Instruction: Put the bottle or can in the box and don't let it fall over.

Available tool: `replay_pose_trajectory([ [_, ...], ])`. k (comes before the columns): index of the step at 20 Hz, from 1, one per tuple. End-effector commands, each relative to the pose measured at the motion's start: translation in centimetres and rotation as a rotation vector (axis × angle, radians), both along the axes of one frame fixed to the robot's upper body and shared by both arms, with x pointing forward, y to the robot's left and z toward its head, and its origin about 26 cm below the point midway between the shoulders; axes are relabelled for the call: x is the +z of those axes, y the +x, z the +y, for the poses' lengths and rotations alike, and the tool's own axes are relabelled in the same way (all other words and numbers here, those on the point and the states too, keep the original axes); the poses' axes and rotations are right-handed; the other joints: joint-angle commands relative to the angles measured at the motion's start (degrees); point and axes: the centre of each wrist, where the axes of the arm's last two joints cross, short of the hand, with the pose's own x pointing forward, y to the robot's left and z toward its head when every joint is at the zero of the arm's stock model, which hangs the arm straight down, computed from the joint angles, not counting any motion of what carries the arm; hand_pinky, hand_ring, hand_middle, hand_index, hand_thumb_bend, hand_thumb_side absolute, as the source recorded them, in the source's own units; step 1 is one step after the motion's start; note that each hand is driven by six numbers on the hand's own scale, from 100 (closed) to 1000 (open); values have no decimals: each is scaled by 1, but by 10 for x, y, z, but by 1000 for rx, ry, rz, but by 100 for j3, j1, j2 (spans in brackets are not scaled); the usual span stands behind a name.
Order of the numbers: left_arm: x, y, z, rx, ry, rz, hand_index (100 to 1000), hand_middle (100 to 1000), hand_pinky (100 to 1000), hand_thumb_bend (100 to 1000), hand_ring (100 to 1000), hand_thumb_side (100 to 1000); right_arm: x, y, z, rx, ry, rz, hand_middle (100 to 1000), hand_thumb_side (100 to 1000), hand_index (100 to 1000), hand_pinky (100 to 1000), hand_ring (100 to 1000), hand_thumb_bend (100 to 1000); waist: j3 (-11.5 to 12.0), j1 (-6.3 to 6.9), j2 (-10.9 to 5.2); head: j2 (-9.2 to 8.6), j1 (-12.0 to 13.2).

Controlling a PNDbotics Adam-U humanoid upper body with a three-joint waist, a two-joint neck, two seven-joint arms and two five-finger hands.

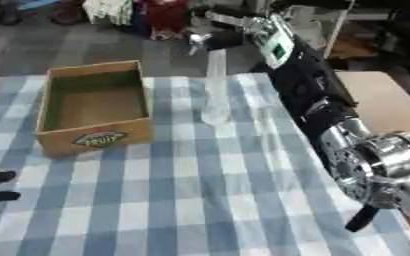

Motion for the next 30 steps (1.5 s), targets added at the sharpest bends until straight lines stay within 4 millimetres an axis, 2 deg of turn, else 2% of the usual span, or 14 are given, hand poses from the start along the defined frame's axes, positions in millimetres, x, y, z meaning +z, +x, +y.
replay_pose_trajectory([
  [1,12,1,0,-19,12,-39,853,647,686,156,813,978,10,0,-2,-16,-34,-1,875,835,989,951,901,100,21,11,-36,-96,-49],
  [6,14,2,0,-19,8,-44,853,647,686,156,814,977,-1,1,-11,-59,-92,79,820,728,966,872,827,100,36,1,-26,-123,-65],
  [10,15,2,0,-16,7,-45,853,647,686,156,814,976,-4,0,-19,-92,-119,118,758,548,937,785,759,100,30,2,-24,-140,-77],
  [12,15,2,1,-15,6,-45,853,646,685,156,814,976,-5,0,-22,-105,-130,129,747,514,933,764,743,100,27,3,-23,-144,-79],
  [13,15,2,1,-14,7,-45,853,646,685,156,814,977,-5,0,-23,-111,-135,133,702,353,910,710,693,100,23,4,-23,-148,-81],
  [14,15,2,1,-13,7,-45,853,646,685,156,814,977,-5,0,-25,-116,-141,136,699,335,907,707,689,100,20,4,-22,-149,-84],
  [15,15,2,1,-12,7,-45,853,646,685,156,814,976,-5,-1,-26,-121,-146,139,666,181,883,680,665,100,18,5,-21,-148,-86],
  [16,15,2,1,-12,7,-46,853,646,685,156,814,976,-6,-1,-28,-126,-153,141,648,105,865,666,654,100,16,6,-21,-147,-86],
  [20,15,1,2,-7,6,-46,853,646,684,156,814,976,-9,-1,-32,-149,-181,150,559,100,763,587,584,100,5,2,-22,-124,-77],
  [21,15,1,2,-6,6,-46,853,646,684,156,814,976,-10,-2,-34,-155,-180,149,491,100,643,523,525,100,2,0,-23,-120,-78],
  [24,15,1,3,-4,6,-46,853,646,684,156,814,976,-12,-2,-37,-168,-169,149,385,103,488,428,430,100,-3,-3,-26,-119,-82],
  [25,15,1,3,-4,6,-46,853,646,684,156,814,976,-12,-2,-38,-174,-163,146,306,108,396,361,356,100,-3,-4,-28,-120,-87],
  [28,15,1,3,-1,6,-45,853,646,684,156,814,976,-9,-3,-41,-204,-128,116,190,160,268,270,287,100,-11,-3,-35,-113,-93],
  [30,14,1,4,0,7,-43,853,646,684,156,814,976,-6,-3,-42,-220,-114,93,170,157,242,215,260,100,-21,-6,-44,-99,-100],
])
